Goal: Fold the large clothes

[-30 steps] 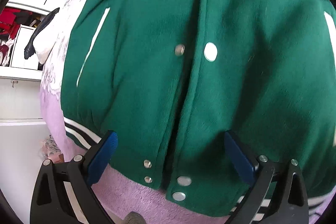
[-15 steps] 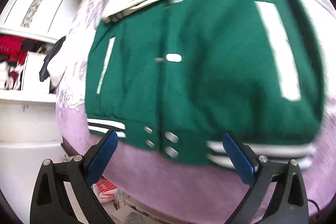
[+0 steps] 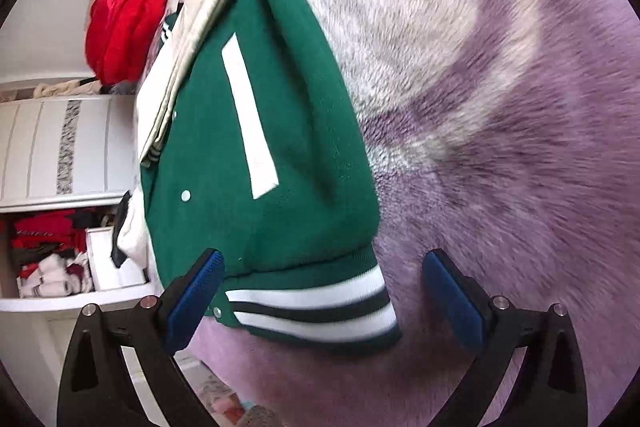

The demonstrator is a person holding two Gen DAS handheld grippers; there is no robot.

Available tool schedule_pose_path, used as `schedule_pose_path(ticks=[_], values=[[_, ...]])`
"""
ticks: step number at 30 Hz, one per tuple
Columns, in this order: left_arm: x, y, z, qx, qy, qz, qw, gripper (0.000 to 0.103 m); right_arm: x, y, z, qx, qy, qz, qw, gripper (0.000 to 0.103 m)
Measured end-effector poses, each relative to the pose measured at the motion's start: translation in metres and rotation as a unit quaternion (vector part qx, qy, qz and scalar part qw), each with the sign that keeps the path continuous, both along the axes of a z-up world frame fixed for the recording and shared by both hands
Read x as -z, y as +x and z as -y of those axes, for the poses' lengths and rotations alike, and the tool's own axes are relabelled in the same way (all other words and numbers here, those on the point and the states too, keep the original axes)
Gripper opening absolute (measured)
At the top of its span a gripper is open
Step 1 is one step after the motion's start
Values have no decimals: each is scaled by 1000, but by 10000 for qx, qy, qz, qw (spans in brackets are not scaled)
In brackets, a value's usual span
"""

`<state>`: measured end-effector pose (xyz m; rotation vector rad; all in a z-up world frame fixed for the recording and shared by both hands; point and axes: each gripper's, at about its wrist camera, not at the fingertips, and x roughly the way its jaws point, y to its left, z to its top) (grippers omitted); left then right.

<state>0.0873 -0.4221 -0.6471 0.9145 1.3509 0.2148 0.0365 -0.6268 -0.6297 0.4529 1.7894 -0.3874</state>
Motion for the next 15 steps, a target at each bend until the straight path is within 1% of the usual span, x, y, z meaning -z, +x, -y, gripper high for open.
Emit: schedule_pose_path(ticks=[2, 3, 4, 6, 8, 11, 14, 15], values=[[4, 11, -13, -222, -2, 47, 9997, 103, 2, 7, 3, 38, 2, 21, 10000, 76], [1, 19, -22, -356, 49, 164, 9992, 103, 5, 11, -1, 39, 41, 30, 10000, 76], [-2, 24, -30, -428, 181, 264, 9986, 103, 8, 11, -5, 42, 74, 41, 10000, 76], [-5, 36, -46, -587, 69, 316, 9978, 103, 9, 18, -8, 22, 133, 73, 9999, 76], [-1, 44, -56, -510, 198, 377, 9978, 103, 28, 27, -25, 18, 211, 92, 9997, 76], [-2, 53, -65, -462, 274, 471, 9974, 103, 38, 48, -36, 18, 443, 218, 9988, 76], [-8, 58, -73, -623, 245, 572, 9961, 103, 44, 83, -48, -38, 993, 675, 9928, 76], [-10, 59, -69, -684, 215, 596, 9956, 103, 49, 103, -54, -55, 1386, 932, 9859, 76]])
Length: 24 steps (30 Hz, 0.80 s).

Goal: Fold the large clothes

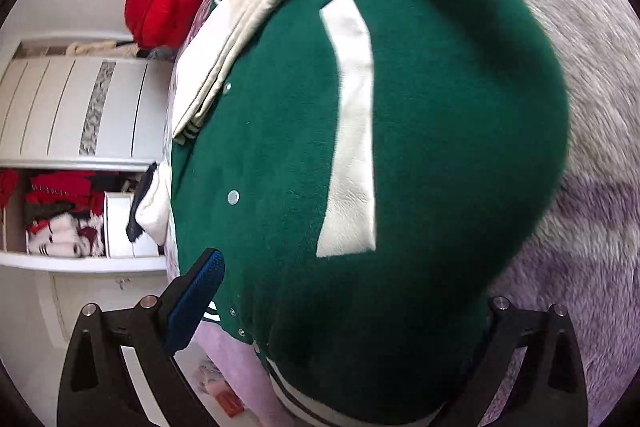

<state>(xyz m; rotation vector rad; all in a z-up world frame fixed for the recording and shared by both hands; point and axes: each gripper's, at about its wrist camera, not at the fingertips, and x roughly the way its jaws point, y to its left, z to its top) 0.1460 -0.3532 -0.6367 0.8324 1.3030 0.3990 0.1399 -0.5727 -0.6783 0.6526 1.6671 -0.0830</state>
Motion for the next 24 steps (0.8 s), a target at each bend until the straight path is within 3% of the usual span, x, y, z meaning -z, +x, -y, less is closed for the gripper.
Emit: schedule_pose_path(ticks=[3, 5, 6, 9, 13, 18, 19, 20, 22, 24], values=[[-4, 1, -1, -76, -167, 22, 9998, 100, 16, 54, -17, -105, 991, 524, 9936, 76], [-8, -2, 0, 13, -115, 137, 9998, 85, 32, 102, -32, -210, 1660, 799, 9827, 76], [-10, -3, -1, 34, -67, 190, 9998, 67, 41, 121, -37, -248, 1952, 860, 9767, 76], [-19, -5, -7, -7, -39, 455, 9990, 56, 72, 188, -62, -328, 2715, 965, 9570, 77], [-23, 0, -14, -111, -168, 491, 9986, 50, 100, 245, -92, -508, 3185, 948, 9418, 77], [-28, 3, -20, -153, -365, 431, 9983, 50, 114, 282, -142, -683, 3194, 897, 9409, 76], [-30, 3, -21, -162, -417, 431, 9981, 49, 113, 283, -155, -752, 3044, 931, 9450, 71], [-33, 4, -23, -178, -493, 446, 9976, 48, 113, 285, -166, -772, 2877, 894, 9504, 51], [-41, 5, -28, -239, -659, 481, 9964, 44, 116, 283, -179, -392, 2878, 737, 9541, 29], [-53, 7, -38, -368, -918, 535, 9937, 41, 98, 285, -193, -404, 2600, 778, 9616, 21]])
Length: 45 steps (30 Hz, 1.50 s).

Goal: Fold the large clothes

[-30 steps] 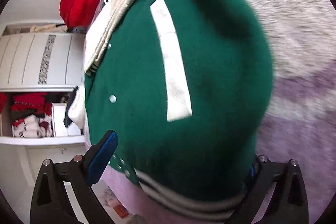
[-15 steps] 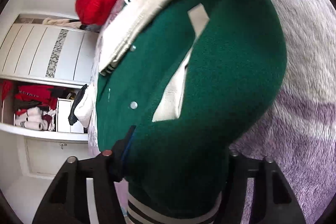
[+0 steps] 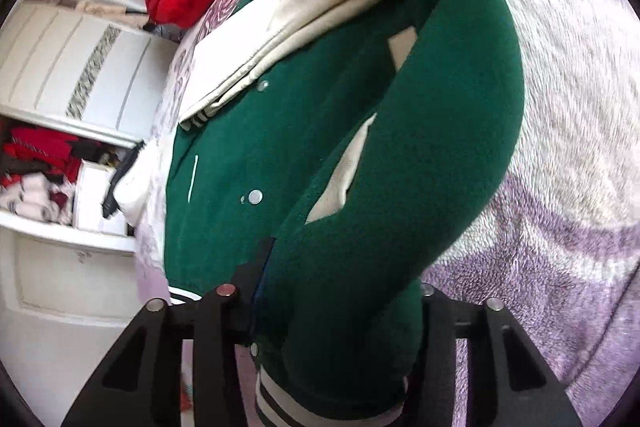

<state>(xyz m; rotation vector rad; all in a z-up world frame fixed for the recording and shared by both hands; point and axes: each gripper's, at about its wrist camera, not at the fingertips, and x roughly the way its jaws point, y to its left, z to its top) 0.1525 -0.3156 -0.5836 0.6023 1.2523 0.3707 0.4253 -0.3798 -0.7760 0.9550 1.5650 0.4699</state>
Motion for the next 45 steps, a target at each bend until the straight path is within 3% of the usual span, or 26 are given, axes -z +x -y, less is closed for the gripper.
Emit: schedule_pose_path(ticks=[6, 9, 12, 16, 20, 22, 25, 29, 31, 35, 37, 39, 40, 42, 43, 45], values=[[-58, 3, -53, -449, -975, 273, 9938, 38, -88, 17, -53, -157, -551, 219, 9981, 16], [-91, 4, -99, -751, -1434, 426, 9859, 38, -144, 35, -104, -373, -860, 312, 9951, 16], [-112, 5, -151, -1067, -1823, 470, 9763, 37, -182, 50, -163, -521, -1259, 347, 9901, 16], [-114, 8, -238, -1633, -2156, 453, 9617, 37, -198, 74, -252, -691, -1817, 283, 9805, 16], [-80, 6, -329, -2291, -2519, 263, 9399, 40, -175, 96, -355, -870, -2376, 150, 9674, 17], [-54, -2, -377, -2715, -2780, 62, 9214, 40, -151, 110, -400, -1079, -2553, 62, 9608, 21], [-26, -26, -440, -3117, -3120, -163, 8973, 38, -104, 119, -451, -1187, -2319, -343, 9649, 42], [-3, -68, -499, -3400, -3775, -506, 8598, 37, -89, 105, -483, -1292, -2348, -266, 9630, 67], [0, -84, -520, -3442, -4150, -613, 8400, 37, -100, 87, -492, -1560, -2280, -22, 9611, 67], [-8, -81, -551, -3292, -5222, -442, 7855, 38, -124, 28, -472, -1734, -1939, 206, 9654, 67], [-11, -61, -552, -3039, -5565, -324, 7726, 54, -131, -12, -447, -1648, -2089, 216, 9637, 67], [-6, -33, -541, -2726, -5952, -329, 7552, 58, -129, -53, -419, -1523, -2326, 94, 9605, 67], [-1, -22, -533, -2608, -6043, -407, 7517, 58, -127, -73, -402, -1415, -2406, 7, 9603, 67], [17, 2, -510, -2312, -5963, -706, 7655, 58, -112, -115, -368, -1137, -2398, -386, 9634, 67], [26, 11, -502, -2193, -5799, -834, 7802, 58, -105, -130, -355, -979, -2320, -549, 9662, 67], [38, 20, -481, -1977, -5313, -885, 8191, 54, -88, -159, -330, -682, -2208, -902, 9687, 67]])
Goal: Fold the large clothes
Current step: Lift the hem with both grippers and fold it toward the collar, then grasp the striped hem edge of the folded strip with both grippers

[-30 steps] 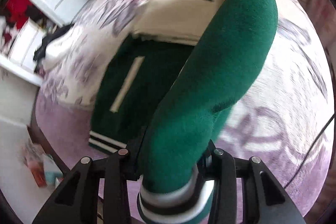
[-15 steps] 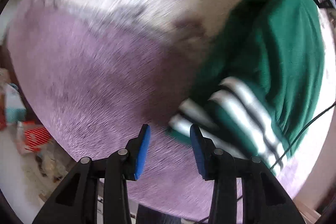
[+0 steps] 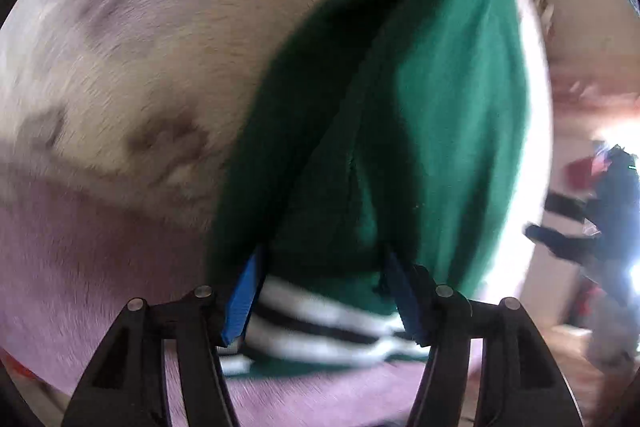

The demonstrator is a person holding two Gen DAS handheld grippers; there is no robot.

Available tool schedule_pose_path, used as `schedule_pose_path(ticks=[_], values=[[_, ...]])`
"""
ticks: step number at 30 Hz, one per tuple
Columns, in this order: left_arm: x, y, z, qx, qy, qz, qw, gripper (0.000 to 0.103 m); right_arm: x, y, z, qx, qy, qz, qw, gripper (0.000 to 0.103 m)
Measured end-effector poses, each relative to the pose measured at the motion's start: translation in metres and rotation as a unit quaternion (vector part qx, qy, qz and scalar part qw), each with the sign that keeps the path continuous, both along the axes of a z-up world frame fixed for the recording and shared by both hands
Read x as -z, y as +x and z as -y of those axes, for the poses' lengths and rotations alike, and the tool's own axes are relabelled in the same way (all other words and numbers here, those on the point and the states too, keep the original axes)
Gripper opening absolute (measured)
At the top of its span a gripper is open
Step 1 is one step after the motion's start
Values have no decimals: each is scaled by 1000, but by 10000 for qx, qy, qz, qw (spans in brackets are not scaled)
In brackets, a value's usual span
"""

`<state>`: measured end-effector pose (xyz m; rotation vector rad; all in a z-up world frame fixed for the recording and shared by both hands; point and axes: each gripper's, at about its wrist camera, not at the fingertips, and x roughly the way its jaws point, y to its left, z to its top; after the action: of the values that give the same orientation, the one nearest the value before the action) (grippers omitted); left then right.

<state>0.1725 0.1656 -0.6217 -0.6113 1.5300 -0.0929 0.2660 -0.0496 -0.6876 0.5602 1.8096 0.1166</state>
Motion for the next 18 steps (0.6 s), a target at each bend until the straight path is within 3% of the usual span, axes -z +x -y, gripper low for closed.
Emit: schedule_pose_path(ticks=[1, 4, 7, 10, 18], values=[[0, -1, 10, 99, 385, 149, 9991, 36, 6, -9, 9, 106, -30, -93, 9999, 67], [-17, -17, 12, -183, 757, 490, 9958, 18, 19, -22, 30, 338, -97, -191, 9992, 67], [-42, -43, 5, -494, 784, 804, 9925, 16, 8, -15, 40, 340, -98, -15, 9994, 67], [-51, -62, 4, -568, 795, 851, 9916, 16, -12, 11, 35, 163, -21, 274, 9995, 67], [-39, -72, -2, -946, 668, 670, 9910, 16, -54, 182, -53, -427, -94, 1356, 9898, 67]])
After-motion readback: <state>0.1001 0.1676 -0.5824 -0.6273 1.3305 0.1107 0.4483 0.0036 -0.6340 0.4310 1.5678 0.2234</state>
